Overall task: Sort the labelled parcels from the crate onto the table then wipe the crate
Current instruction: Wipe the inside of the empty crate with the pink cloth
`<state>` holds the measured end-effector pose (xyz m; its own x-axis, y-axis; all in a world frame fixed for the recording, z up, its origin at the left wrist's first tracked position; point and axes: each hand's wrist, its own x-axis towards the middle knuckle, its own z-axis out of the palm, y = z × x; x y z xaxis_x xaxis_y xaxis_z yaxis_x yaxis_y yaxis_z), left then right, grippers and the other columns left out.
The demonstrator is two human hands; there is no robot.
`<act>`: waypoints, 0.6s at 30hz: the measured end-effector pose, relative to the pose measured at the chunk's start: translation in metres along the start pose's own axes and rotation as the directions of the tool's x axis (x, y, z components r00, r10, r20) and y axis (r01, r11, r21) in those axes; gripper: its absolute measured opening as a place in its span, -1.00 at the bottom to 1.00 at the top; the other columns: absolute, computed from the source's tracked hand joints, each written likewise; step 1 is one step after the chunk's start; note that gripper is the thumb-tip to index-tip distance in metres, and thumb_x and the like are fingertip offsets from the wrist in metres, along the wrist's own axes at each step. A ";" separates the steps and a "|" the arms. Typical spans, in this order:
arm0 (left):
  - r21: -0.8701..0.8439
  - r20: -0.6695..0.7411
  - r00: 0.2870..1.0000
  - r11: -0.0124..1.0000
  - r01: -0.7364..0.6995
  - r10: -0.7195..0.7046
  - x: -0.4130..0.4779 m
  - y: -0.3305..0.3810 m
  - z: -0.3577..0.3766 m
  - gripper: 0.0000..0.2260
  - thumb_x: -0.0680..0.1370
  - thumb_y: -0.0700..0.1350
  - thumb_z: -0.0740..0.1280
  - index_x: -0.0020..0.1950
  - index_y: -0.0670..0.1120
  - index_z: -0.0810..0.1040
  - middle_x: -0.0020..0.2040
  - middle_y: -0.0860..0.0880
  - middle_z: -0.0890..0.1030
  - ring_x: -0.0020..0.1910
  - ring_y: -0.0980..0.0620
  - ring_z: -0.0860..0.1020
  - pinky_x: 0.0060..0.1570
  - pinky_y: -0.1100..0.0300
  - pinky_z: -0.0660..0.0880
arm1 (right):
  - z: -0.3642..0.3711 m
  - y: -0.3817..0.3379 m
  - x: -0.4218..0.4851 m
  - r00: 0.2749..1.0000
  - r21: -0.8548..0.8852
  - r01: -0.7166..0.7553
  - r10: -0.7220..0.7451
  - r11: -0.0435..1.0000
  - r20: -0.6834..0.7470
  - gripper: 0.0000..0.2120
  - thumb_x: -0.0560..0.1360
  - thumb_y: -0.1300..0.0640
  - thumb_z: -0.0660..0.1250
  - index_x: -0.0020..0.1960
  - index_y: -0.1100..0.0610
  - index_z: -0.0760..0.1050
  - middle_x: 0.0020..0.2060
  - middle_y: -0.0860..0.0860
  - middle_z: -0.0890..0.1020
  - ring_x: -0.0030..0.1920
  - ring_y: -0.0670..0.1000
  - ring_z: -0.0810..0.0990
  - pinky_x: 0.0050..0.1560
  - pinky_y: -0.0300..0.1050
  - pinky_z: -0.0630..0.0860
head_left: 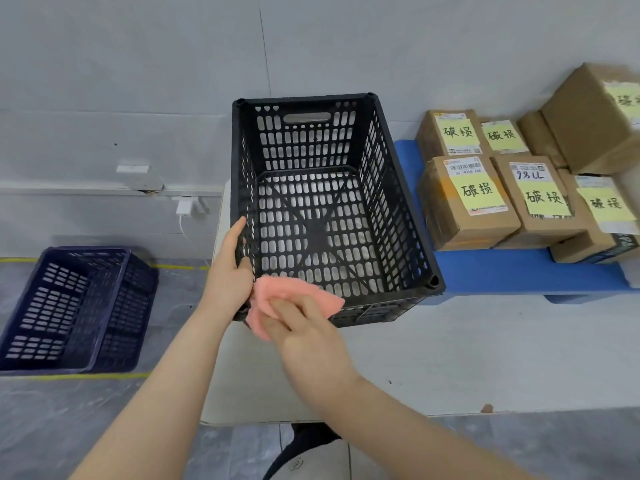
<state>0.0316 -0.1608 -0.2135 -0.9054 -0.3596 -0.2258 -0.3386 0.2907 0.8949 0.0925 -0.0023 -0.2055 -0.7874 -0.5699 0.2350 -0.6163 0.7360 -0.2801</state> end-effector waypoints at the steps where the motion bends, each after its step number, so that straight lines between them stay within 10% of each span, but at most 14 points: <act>1: -0.001 0.006 1.000 1.000 -0.002 0.002 0.000 0.000 0.000 -0.36 0.57 -0.39 0.08 0.48 0.23 0.23 0.46 0.07 0.36 0.44 0.07 0.32 0.45 0.02 0.26 | -0.005 0.010 -0.004 1.000 -0.021 -0.005 0.004 1.000 -0.022 -0.52 0.34 0.23 0.04 0.08 0.14 0.64 0.01 0.04 0.63 0.02 0.15 0.59 -0.32 -0.02 0.60; 10: -0.033 0.024 0.999 0.999 0.036 -0.035 -0.002 0.003 0.000 -0.45 0.64 -0.27 0.11 0.49 0.28 0.18 0.45 0.15 0.33 -0.03 0.55 0.42 -0.26 0.62 0.34 | -0.068 0.137 -0.064 0.969 -0.184 -0.248 0.243 0.951 -0.050 -0.39 0.21 0.56 0.36 0.16 0.10 0.63 0.11 0.01 0.63 0.08 0.08 0.41 -0.31 0.01 0.61; 18: -0.112 0.037 0.998 0.992 0.050 -0.046 -0.001 0.003 0.000 -0.47 0.65 -0.19 0.10 0.30 0.49 0.27 0.44 0.19 0.37 0.41 0.08 0.36 0.39 -0.07 0.33 | -0.024 0.074 -0.039 0.930 0.031 -0.328 0.329 0.944 -0.165 -0.44 0.24 0.44 0.44 0.19 0.10 0.59 -0.04 0.03 0.61 -0.10 0.18 0.48 -0.14 0.04 0.47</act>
<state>0.0317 -0.1591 -0.2108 -0.8976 -0.3397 -0.2810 -0.3527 0.1710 0.9200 0.0782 0.0832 -0.2127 -0.9325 -0.2279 0.2802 -0.3240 0.8705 -0.3705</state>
